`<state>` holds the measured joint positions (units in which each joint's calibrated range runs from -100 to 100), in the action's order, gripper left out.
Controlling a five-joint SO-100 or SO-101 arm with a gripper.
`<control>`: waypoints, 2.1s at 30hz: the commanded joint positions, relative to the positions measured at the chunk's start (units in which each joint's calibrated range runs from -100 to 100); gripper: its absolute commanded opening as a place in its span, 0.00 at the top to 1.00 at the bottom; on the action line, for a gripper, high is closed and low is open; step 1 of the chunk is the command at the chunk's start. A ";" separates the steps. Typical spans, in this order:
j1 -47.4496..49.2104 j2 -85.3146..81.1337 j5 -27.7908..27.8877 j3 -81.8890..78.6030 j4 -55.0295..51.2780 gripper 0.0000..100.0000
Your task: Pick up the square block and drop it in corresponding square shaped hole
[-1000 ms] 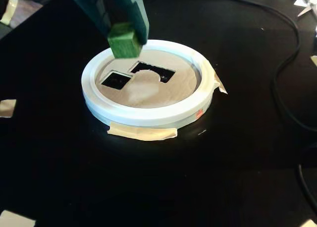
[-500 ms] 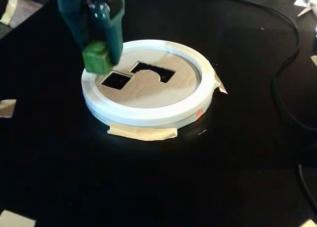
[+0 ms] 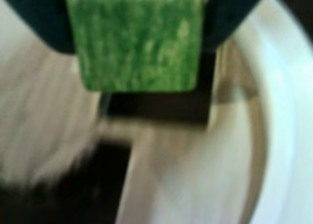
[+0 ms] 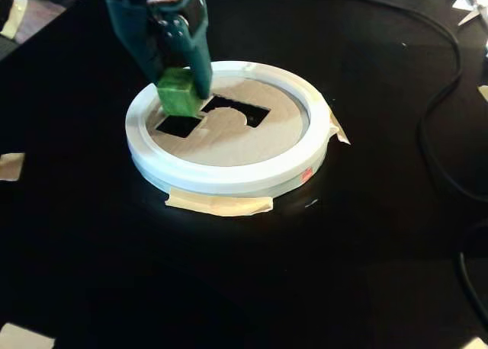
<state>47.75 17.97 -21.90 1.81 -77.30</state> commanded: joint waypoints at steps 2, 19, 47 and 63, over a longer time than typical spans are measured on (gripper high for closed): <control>1.44 -0.28 -0.49 0.38 2.39 0.68; 0.19 -0.37 -0.49 -3.99 2.39 0.59; -0.19 -5.47 0.29 -4.17 1.09 0.21; -0.81 -18.91 0.68 -3.08 -10.05 0.21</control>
<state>48.05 10.21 -21.90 -2.78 -86.81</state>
